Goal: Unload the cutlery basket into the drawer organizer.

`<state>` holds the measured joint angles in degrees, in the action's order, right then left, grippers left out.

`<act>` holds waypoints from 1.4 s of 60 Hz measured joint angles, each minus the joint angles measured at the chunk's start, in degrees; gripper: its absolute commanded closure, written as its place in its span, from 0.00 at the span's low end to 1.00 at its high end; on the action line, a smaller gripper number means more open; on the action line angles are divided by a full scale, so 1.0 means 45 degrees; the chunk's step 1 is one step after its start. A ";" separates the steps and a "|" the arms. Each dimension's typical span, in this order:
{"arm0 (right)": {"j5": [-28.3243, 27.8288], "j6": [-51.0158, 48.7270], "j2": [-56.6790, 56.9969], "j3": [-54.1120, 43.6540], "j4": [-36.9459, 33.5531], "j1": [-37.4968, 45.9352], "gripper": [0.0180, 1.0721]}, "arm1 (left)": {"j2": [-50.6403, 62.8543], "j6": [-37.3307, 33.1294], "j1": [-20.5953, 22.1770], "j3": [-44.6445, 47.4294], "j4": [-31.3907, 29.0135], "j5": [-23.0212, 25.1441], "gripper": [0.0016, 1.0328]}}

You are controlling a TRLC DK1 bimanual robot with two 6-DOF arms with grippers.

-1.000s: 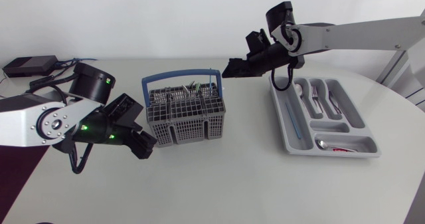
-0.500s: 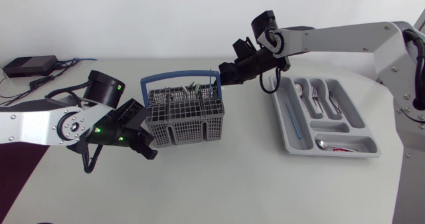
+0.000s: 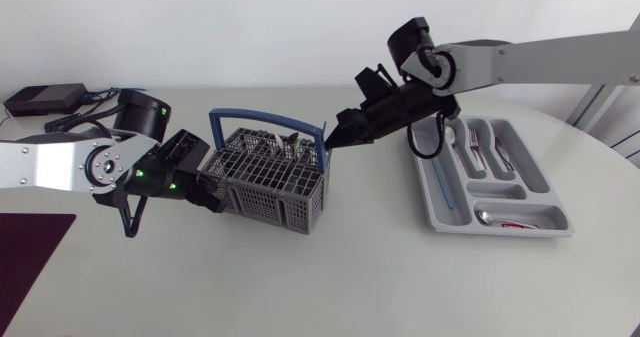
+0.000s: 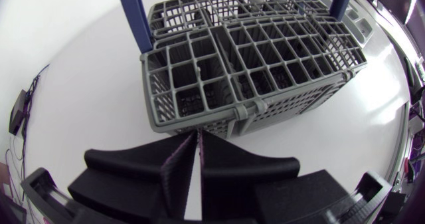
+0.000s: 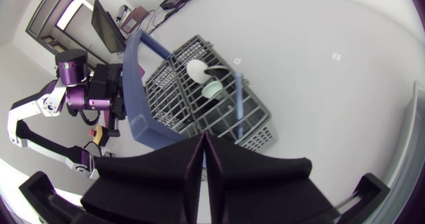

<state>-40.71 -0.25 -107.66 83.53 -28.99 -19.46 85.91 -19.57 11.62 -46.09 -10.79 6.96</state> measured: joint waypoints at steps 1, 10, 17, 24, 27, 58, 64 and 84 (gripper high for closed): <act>0.0087 0.0000 0.0000 0.0015 0.0044 0.0155 0.92 | -0.0049 -0.0010 -0.0058 0.0005 0.0000 0.0005 0.78; 0.0733 0.0063 -0.0831 0.0408 0.0510 0.1112 0.92 | -0.0631 -0.0146 -0.0525 0.0053 0.0000 0.0000 0.78; 0.0806 0.0277 -0.1821 0.1010 0.0845 0.1078 0.92 | -0.0729 -0.0287 -0.0835 0.0053 0.0000 0.0000 0.78; 0.0908 0.0500 -0.2560 0.1651 0.1005 0.0797 0.92 | -0.0729 -0.0330 -0.1088 0.0053 0.0005 0.0005 0.78; 0.0923 0.0636 -0.2841 0.1972 0.1064 0.0651 0.92 | -0.0714 -0.0330 -0.1229 0.0053 0.0005 0.0005 0.78; 0.0228 0.0714 -0.1991 -0.0131 0.1112 -0.0083 0.92 | 0.1719 -0.0267 -0.1209 -0.1996 0.0602 0.0520 0.78; 0.0228 0.0719 -0.1185 -0.1545 0.1209 -0.0379 0.92 | 0.2361 -0.0223 -0.1069 -0.2705 0.0699 0.0636 0.78; 0.0189 0.0636 0.1321 -0.4158 0.1389 -0.0855 0.92 | 0.4352 -0.0073 -0.0350 -0.4551 0.0806 0.0670 0.79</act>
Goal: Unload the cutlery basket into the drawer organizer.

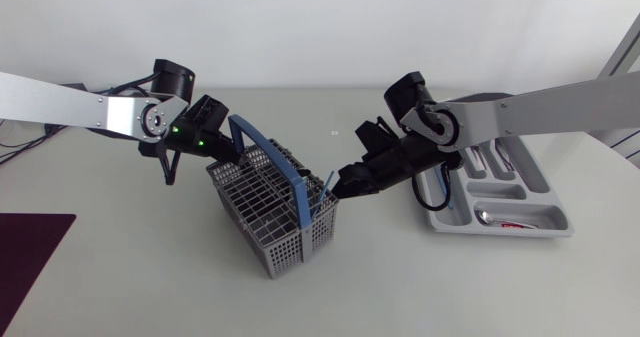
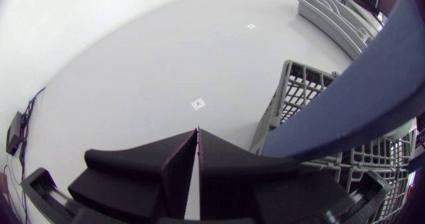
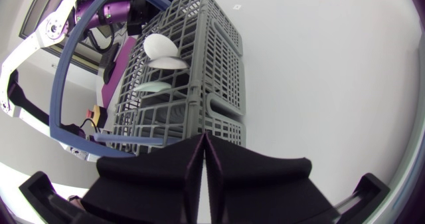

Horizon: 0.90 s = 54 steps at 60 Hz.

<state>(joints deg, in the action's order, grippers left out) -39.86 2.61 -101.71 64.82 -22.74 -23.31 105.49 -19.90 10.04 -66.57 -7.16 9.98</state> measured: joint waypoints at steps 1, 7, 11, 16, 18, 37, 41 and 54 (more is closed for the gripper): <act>0.0000 -0.0034 0.0078 -0.0058 -0.0005 0.0015 0.92 | 0.0078 0.0063 0.0083 -0.0097 0.0000 0.0005 0.79; 0.0000 -0.0194 0.0364 -0.0325 -0.0044 0.0049 0.92 | 0.0384 0.0141 0.0447 -0.0525 -0.0068 0.0005 0.79; 0.0005 -0.0257 0.0486 -0.0481 -0.0044 0.0092 0.92 | 0.0646 0.0180 0.0709 -0.0942 -0.0238 0.0010 0.79; 0.0005 -0.0296 0.0559 -0.0617 -0.0044 0.0146 0.92 | 0.0981 0.0189 0.1001 -0.1525 -0.0505 0.0010 0.79; 0.0005 -0.0296 0.0559 -0.0656 -0.0044 0.0185 0.92 | 0.1127 0.0194 0.1117 -0.1792 -0.0641 0.0010 0.79; 0.0078 -0.0554 0.1467 -0.1268 -0.0019 0.1078 0.92 | 0.0520 0.0461 0.0714 -0.2433 -0.1651 0.0117 0.79; 0.0121 -0.0685 0.1540 -0.1316 0.0010 0.1501 0.92 | -0.0840 0.0408 0.0155 -0.1277 -0.1685 0.0180 0.79; 0.0131 -0.0952 0.1617 -0.1564 0.0005 0.1753 0.92 | -0.4260 -0.0214 -0.0277 0.2152 -0.1749 0.0355 0.79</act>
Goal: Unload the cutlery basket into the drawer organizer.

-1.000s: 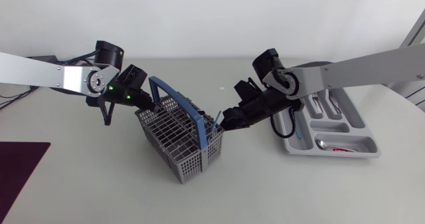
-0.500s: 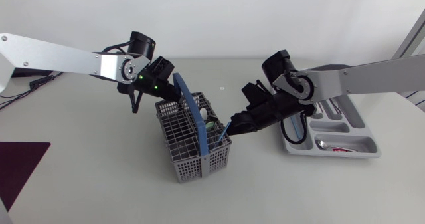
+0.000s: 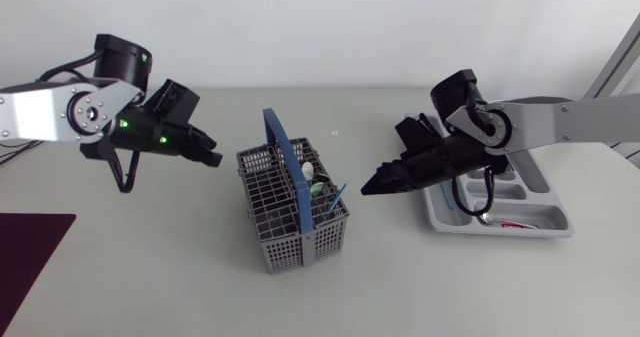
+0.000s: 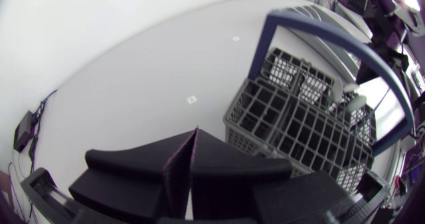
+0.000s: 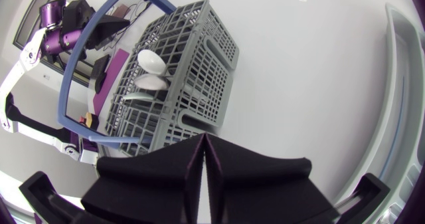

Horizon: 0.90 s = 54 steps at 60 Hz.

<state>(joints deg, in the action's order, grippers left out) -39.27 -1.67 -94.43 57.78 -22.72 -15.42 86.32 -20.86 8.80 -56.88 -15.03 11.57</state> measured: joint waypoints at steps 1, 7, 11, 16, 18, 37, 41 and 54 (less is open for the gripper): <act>0.0005 -0.0019 0.0010 -0.0049 0.0000 -0.0024 0.92 | -0.0068 -0.0053 0.0000 0.0214 0.0000 0.0005 0.79; 0.0005 -0.0175 0.0015 -0.0287 -0.0019 -0.0204 0.92 | 0.0058 -0.0097 0.0068 0.0971 -0.0117 0.0029 0.79; 0.0005 -0.0306 0.0019 -0.0369 -0.0034 -0.0350 0.92 | 0.0345 -0.0092 0.0277 0.1039 -0.0073 0.0034 0.79; 0.0005 -0.0311 0.0034 -0.0452 -0.0044 -0.0573 0.92 | 0.0763 -0.0073 0.0636 0.1010 0.0287 0.0044 0.79; 0.0000 -0.0311 0.0058 -0.0495 -0.0044 -0.0661 0.92 | 0.0937 -0.0029 0.0753 0.0908 0.0364 0.0097 0.79; -0.0019 -0.0311 0.0233 -0.0602 -0.0058 -0.1919 0.92 | 0.3565 0.0690 0.1666 -0.2142 0.0748 0.0136 0.79; -0.0019 -0.0306 0.0185 -0.0466 -0.0107 -0.2278 0.92 | 0.4129 0.0748 0.1671 -0.2968 0.0777 0.0136 0.79; 0.1044 -0.0306 -0.0029 -0.0063 0.0219 -0.2807 0.92 | 0.5022 0.0971 0.1574 -0.4201 0.0748 0.0136 0.79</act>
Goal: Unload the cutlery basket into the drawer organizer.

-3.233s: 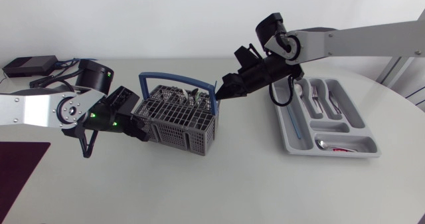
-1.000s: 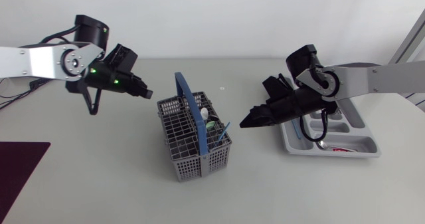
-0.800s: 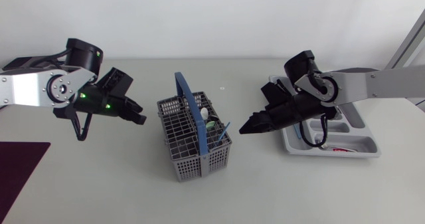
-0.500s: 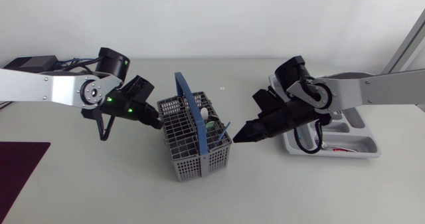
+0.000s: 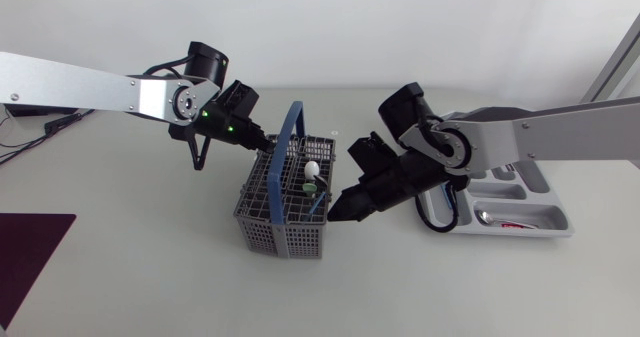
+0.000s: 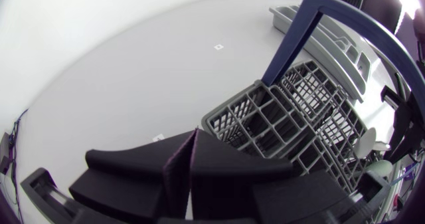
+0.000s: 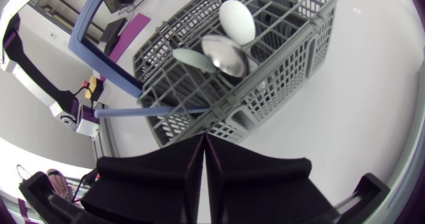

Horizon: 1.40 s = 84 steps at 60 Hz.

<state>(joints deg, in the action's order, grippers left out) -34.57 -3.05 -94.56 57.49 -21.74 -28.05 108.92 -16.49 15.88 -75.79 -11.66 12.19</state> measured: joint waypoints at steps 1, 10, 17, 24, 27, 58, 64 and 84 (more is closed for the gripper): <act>0.0151 0.0000 0.0058 -0.0053 0.0117 -0.0005 0.92 | -0.0010 0.0000 -0.0024 0.0010 0.0000 0.0000 0.79; 0.1540 -0.0549 0.1943 -0.1239 0.0408 0.0005 0.90 | -0.1394 -0.0092 -0.0486 0.1467 0.0029 0.0000 0.79; 0.2016 -0.1025 0.3453 -0.1690 0.0500 0.0019 0.67 | -0.3691 -0.0403 -0.0597 0.3390 0.0053 -0.0005 0.79; 0.2841 -0.1151 0.4512 -0.1734 0.0466 -0.0204 0.50 | -0.6042 -0.0733 -0.0481 0.5163 0.0165 0.0087 0.79; 0.3264 -0.1151 0.4760 -0.1729 0.0452 -0.0539 0.46 | -0.6795 -0.0806 -0.0350 0.5770 0.0185 0.0092 0.79; 0.5411 -0.1137 0.4240 -0.0699 -0.0097 -0.2841 0.42 | -1.0127 -0.1117 0.0933 0.8548 -0.0398 -0.0151 0.79; 0.5537 -0.1141 0.3876 -0.0680 -0.0019 -0.2968 0.48 | -1.0336 -0.1117 0.1054 0.8621 -0.0423 -0.0155 0.79; 0.6037 -0.1137 0.3099 -0.0631 0.0607 -0.3415 0.74 | -1.0700 -0.1117 0.1098 0.8787 -0.0437 -0.0155 0.79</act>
<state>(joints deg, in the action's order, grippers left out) -7.40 -8.16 -80.62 54.65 -19.00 -43.42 60.77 -21.52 20.82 -36.25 -13.63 11.49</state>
